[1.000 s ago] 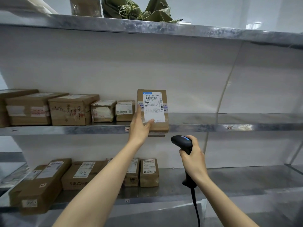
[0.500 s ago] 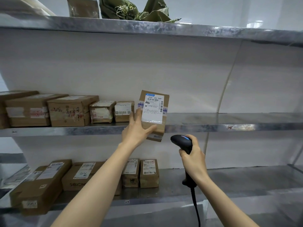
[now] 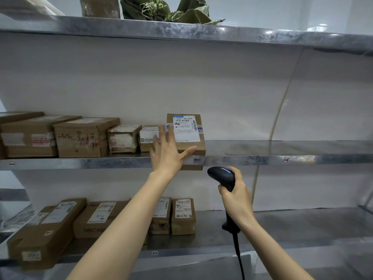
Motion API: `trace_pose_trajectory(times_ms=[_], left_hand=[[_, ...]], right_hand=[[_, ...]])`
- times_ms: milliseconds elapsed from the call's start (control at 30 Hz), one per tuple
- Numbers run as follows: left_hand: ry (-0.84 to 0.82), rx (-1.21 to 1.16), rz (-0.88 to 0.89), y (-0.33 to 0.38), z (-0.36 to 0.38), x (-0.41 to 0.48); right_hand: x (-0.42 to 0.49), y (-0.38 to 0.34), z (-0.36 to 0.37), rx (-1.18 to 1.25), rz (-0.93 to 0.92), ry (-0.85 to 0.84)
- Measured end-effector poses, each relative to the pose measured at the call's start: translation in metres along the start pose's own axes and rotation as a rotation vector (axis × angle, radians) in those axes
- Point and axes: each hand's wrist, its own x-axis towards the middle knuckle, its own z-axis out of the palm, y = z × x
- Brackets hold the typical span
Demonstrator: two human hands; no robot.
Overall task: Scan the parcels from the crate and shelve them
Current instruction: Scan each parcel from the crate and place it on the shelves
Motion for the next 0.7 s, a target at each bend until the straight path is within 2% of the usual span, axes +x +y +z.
trace_pose_trajectory(times_ms=[333,567,700], left_hand=[[0.268,0.067,0.030,0.011,0.021,0.026],[0.321,0.100,-0.017,0.007,0.040,0.048],[0.286,0.131,-0.049,0.000,0.054,0.053]], right_hand=[[0.019,0.016,0.000,0.017,0.000,0.004],[0.035,0.026,0.006,0.012,-0.005,-0.009],[0.042,0.030,0.008,0.010,0.000,-0.024]])
